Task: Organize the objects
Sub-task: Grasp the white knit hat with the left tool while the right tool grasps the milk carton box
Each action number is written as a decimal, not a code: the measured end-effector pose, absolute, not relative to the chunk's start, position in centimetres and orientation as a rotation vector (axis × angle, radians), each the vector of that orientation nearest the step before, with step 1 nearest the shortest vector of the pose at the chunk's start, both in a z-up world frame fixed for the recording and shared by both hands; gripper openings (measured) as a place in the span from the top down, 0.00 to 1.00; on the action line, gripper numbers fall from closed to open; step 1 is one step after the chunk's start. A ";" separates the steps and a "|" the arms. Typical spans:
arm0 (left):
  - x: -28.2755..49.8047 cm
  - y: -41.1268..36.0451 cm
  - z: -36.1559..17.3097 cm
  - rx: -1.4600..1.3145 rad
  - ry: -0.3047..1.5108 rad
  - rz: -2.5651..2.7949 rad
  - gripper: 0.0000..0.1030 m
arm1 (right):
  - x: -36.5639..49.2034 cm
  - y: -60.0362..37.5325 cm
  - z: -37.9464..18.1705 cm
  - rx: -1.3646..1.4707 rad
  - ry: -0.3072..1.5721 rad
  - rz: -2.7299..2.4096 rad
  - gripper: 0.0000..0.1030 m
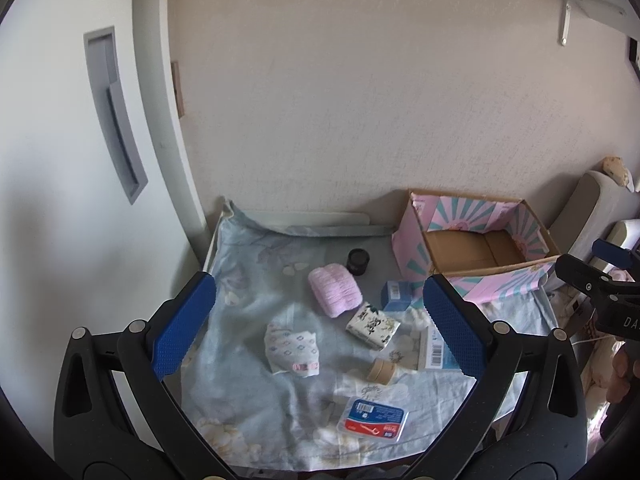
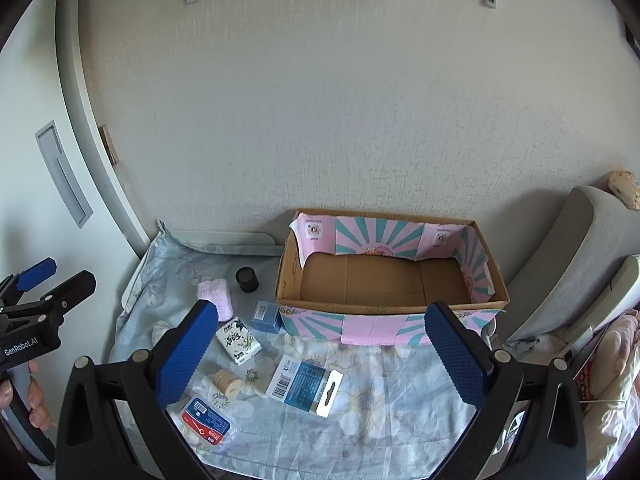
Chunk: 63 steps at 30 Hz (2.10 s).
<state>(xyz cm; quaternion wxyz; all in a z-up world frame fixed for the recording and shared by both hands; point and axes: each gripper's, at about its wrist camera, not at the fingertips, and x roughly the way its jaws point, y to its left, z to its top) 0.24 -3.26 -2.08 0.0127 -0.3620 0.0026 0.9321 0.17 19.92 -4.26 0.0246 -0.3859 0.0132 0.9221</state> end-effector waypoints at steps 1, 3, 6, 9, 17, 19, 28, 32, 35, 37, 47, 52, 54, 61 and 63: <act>0.1 -3.5 -2.6 -1.145 0.010 2.897 0.00 | 0.1 19.9 -4.6 -1.206 0.044 2.850 0.00; -0.1 -3.9 -3.6 -1.173 0.013 2.888 0.00 | -0.2 19.7 -5.5 -1.238 0.053 2.842 0.00; -0.5 -4.6 -5.4 -1.234 0.008 2.863 0.00 | -0.7 19.3 -7.4 -1.294 0.063 2.819 0.00; -0.7 -5.2 -7.4 -1.300 -0.003 2.835 0.00 | -1.1 19.0 -9.1 -1.346 0.074 2.795 0.00; -1.6 -6.1 -12.8 -1.444 0.012 2.767 0.00 | -2.2 18.4 -14.1 -1.471 0.115 2.694 0.00; -2.0 -6.5 -14.2 -1.475 -0.001 2.750 0.00 | -2.3 18.4 -15.4 -1.492 0.129 2.656 0.00; -3.8 -7.1 -18.2 -1.533 -0.010 2.733 0.00 | -3.5 18.8 -20.1 -1.568 0.177 2.525 0.00; -4.3 -6.9 -19.2 -1.552 0.010 2.722 0.00 | -4.0 18.5 -21.6 -1.604 0.199 2.487 0.00; -4.6 -6.9 -19.9 -1.569 0.008 2.711 0.00 | -4.3 18.4 -22.4 -1.612 0.242 2.452 0.00; -4.8 -6.7 -20.3 -1.571 0.015 2.712 0.00 | -4.4 18.4 -22.8 -1.622 0.250 2.434 0.00; -5.4 -6.6 -21.7 -1.613 0.021 2.679 0.11 | -4.6 18.0 -23.9 -1.646 0.227 2.396 0.00; -5.6 -6.8 -22.2 -1.647 0.018 2.661 0.27 | -4.4 17.8 -23.9 -1.642 0.189 2.382 0.06; -5.6 -6.9 -22.3 -1.656 -0.002 2.643 0.32 | -4.3 17.8 -23.9 -1.644 0.161 2.375 0.16; -5.5 -7.1 -22.5 -1.660 -0.010 2.633 0.42 | -3.8 18.2 -23.5 -1.647 0.172 2.375 0.17; -5.5 -7.1 -22.4 -1.656 -0.008 2.634 0.42 | -3.7 18.3 -23.4 -1.650 0.185 2.379 0.17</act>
